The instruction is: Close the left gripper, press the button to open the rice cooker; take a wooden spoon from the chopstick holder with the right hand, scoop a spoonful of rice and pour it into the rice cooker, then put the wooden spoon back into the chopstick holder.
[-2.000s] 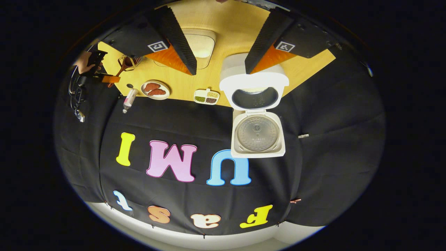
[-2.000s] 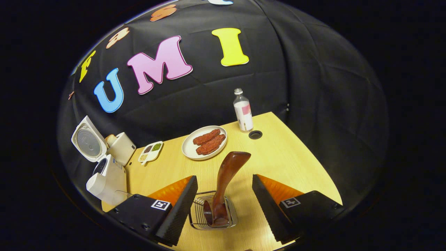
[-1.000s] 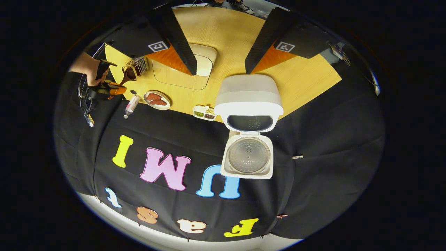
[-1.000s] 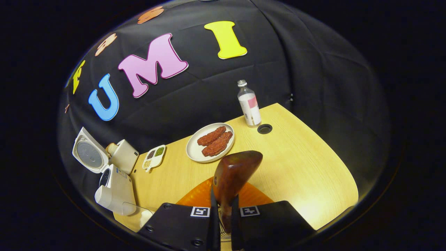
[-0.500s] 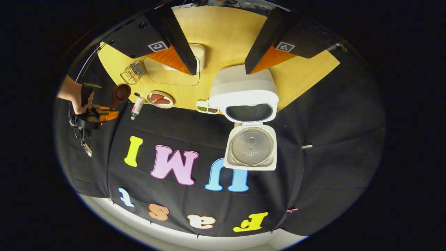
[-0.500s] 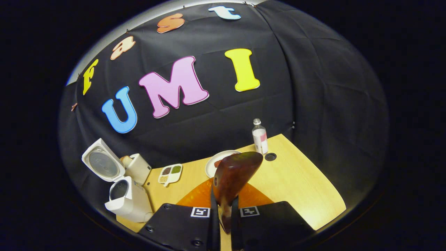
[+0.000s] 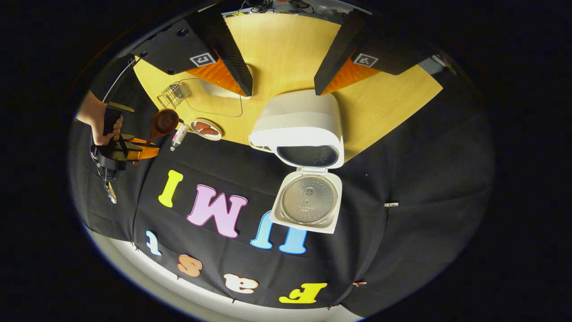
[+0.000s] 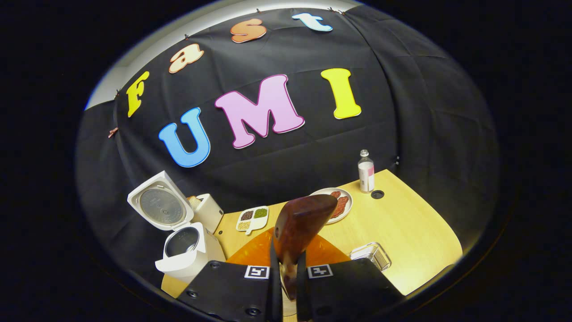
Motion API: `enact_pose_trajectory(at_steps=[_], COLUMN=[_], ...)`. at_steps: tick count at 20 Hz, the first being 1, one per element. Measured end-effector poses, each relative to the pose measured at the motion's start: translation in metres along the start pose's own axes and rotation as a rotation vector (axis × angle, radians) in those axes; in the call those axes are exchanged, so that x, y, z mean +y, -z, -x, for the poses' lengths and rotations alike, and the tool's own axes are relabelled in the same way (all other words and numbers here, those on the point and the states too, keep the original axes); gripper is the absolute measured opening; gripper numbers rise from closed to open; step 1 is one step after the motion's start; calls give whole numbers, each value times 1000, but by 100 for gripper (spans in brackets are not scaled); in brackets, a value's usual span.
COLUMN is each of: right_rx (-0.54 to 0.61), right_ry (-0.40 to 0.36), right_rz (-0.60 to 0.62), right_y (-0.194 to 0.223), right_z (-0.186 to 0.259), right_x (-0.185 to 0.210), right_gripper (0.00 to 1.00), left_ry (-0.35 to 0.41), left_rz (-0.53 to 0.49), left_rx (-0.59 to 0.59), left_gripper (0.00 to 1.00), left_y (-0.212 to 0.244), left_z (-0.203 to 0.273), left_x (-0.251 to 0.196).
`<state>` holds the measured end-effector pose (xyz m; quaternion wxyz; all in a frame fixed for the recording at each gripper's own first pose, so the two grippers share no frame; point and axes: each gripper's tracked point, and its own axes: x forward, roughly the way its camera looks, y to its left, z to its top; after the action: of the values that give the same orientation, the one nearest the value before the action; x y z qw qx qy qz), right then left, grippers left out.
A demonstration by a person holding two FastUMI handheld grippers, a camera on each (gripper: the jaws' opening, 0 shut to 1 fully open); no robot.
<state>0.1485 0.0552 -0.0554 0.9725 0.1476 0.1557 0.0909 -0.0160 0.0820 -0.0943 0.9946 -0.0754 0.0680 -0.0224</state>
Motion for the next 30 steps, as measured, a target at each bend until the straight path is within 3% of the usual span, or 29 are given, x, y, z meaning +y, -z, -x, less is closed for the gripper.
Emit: enact_pose_trajectory(at_steps=[4,7,10,13,15,22,30], right_rx=[29,65,83,57,7,21,115], right_ry=[-25,-38,-33,15,52,61,12], right_rz=[68,107,180,256,308,317,117], right_y=[45,83,115,128,126,161,194], right_z=[-11,-25,-38,-49,-54,-55,-46], right_x=[24,35,37,26,19,35,80], right_gripper=[16,12,16,12,17,16,17], left_ry=[-19,9,0,-17,-29,-28,-73], left_rz=[-135,-119,-98,-84,-66,57,126], left_rx=[-2,21,45,45,48,84,82], left_gripper=[96,96,96,96,96,96,96], left_y=[4,15,23,25,27,49,51], left_z=[-3,-13,-26,-34,-36,-36,-26], left_x=[23,32,47,59,65,73,86])
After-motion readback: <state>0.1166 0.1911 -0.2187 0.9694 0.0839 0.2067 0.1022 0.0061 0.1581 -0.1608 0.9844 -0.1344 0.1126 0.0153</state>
